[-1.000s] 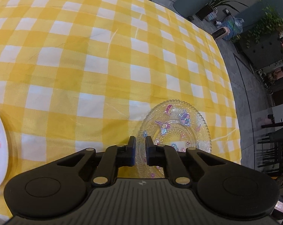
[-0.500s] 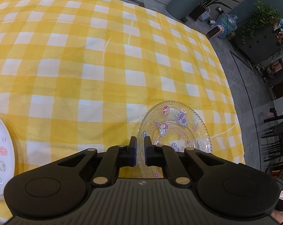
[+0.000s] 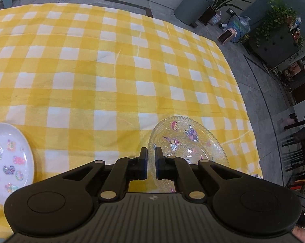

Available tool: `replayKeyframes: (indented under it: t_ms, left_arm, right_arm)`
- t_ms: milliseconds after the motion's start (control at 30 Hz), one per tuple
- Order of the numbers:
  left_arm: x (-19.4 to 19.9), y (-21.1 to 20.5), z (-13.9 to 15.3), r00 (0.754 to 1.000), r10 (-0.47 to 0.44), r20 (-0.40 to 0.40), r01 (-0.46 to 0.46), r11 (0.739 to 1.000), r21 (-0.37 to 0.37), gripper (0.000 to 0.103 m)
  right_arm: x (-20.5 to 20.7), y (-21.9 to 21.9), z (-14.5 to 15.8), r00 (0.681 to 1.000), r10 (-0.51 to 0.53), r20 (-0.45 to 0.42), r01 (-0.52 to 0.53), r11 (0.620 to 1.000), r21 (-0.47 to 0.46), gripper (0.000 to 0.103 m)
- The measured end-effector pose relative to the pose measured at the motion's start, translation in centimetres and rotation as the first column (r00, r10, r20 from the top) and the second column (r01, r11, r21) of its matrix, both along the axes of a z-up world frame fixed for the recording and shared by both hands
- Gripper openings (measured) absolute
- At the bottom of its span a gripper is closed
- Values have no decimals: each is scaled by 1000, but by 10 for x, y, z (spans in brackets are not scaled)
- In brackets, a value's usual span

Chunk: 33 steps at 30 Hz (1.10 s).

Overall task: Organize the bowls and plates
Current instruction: 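Close the left gripper on the clear glass plate's rim, then lift the glass plate with the left gripper and carry it over the floral plate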

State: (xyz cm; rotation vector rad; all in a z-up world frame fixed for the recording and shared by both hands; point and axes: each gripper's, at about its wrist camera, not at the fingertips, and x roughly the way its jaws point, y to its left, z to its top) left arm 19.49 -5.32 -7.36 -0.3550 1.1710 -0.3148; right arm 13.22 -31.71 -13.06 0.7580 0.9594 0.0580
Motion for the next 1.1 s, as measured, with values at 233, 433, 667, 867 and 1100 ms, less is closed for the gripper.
replayKeyframes:
  t_ms: [233, 433, 667, 867, 1100]
  left_arm:
    - [-16, 0, 13, 999, -52, 0, 52, 998, 36, 7]
    - [-36, 4, 14, 998, -48, -28, 50, 998, 47, 8]
    - [-61, 10, 10, 996, -58, -62, 61, 997, 53, 8]
    - [-77, 5, 9, 993, -93, -73, 99, 991, 88, 8]
    - [-95, -5, 9, 986, -152, -73, 162, 974, 161, 8]
  right_arm:
    - [-19, 4, 5, 1000, -1, 3, 1, 1000, 10, 5]
    - [-41, 9, 10, 1000, -9, 6, 9, 1000, 17, 4]
    - [-61, 15, 8, 1000, -13, -21, 14, 1000, 15, 4]
    - [-82, 20, 7, 999, -18, -46, 18, 1000, 2, 4]
    - [-103, 22, 4, 997, -21, -77, 21, 1000, -3, 4]
